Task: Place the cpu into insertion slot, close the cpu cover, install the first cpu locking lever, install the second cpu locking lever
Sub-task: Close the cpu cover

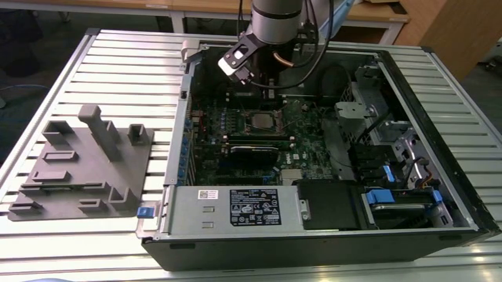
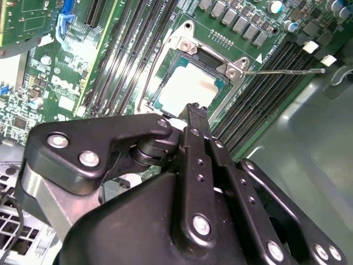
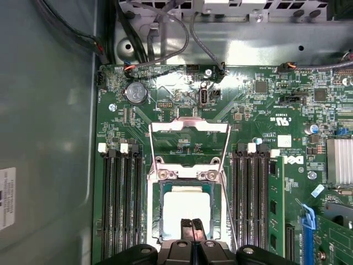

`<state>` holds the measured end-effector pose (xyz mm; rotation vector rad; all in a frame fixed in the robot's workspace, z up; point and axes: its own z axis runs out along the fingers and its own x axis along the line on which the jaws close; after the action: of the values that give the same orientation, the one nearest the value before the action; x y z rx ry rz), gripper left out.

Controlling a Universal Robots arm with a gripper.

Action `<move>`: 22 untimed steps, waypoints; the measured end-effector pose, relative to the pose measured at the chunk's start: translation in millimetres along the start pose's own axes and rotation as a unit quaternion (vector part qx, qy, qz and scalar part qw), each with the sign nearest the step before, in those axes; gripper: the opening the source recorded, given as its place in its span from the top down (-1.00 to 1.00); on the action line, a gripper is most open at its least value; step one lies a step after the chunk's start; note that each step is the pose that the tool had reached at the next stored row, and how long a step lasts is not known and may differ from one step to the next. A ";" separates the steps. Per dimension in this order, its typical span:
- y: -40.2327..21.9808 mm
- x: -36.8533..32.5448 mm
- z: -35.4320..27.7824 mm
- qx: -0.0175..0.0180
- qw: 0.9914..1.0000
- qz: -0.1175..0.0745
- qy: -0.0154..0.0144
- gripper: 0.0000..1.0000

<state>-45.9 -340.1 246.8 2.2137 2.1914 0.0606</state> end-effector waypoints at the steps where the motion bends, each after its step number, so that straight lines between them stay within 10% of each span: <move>1: 0.1 0.0 -1.7 0.000 1.000 0.000 0.000 0.79; 22: 0.8 0.1 -18.0 0.000 1.000 0.000 0.000 0.79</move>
<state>-45.9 -340.1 264.7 2.2137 2.1914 0.0605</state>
